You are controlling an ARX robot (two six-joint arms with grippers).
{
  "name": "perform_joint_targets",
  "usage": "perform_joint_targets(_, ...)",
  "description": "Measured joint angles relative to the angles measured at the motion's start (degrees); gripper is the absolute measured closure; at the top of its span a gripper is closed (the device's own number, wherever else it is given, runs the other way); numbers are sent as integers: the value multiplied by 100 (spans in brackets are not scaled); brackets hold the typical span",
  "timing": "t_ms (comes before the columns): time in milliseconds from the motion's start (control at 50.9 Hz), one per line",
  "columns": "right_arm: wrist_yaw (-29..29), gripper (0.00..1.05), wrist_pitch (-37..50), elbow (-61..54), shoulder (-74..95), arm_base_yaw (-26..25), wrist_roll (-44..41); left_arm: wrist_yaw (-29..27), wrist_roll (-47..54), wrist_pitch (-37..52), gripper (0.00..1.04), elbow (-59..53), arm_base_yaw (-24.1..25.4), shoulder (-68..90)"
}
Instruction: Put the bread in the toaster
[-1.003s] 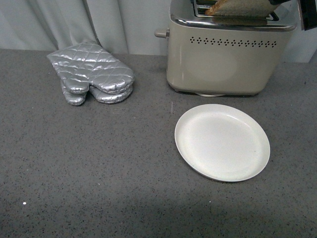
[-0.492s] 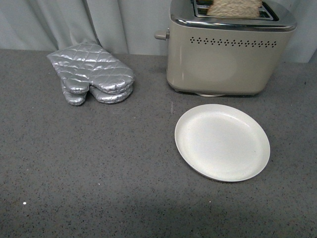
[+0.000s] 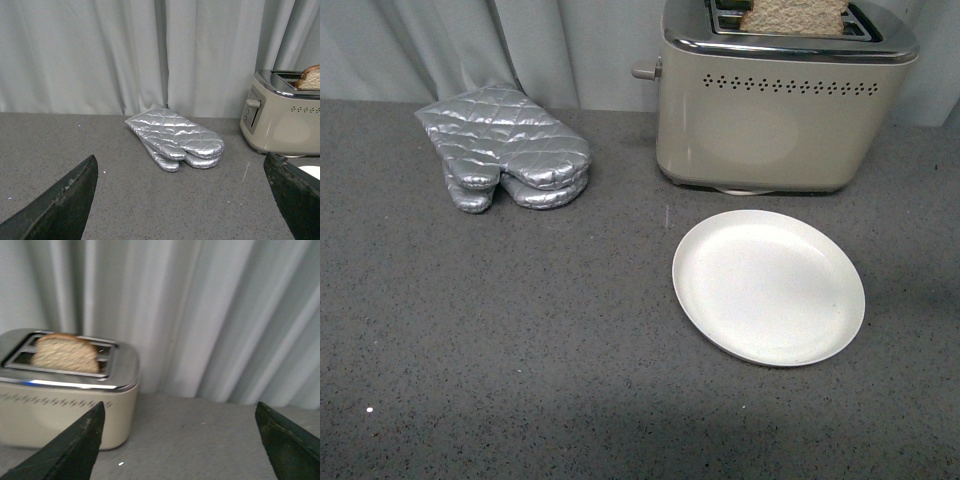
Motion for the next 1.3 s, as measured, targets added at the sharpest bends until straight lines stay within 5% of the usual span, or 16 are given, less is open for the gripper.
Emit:
perform_joint_targets(79,-737,37,-26,-509,-492,-221,581,0,0,0,7,0,0,0)
perform_joint_targets(472,-1394,104,-466,-1344,-1777,-765,977,0,0,0,7,0,0,0)
perform_joint_targets(610,-1572,104,-737,-1526,-2227,-1075,992,-2,0,0,7,0,0,0)
perform_joint_targets(1298,-1611,104,-2166,-1965,-4188,-1086,992,0,0,0,7,0,0,0)
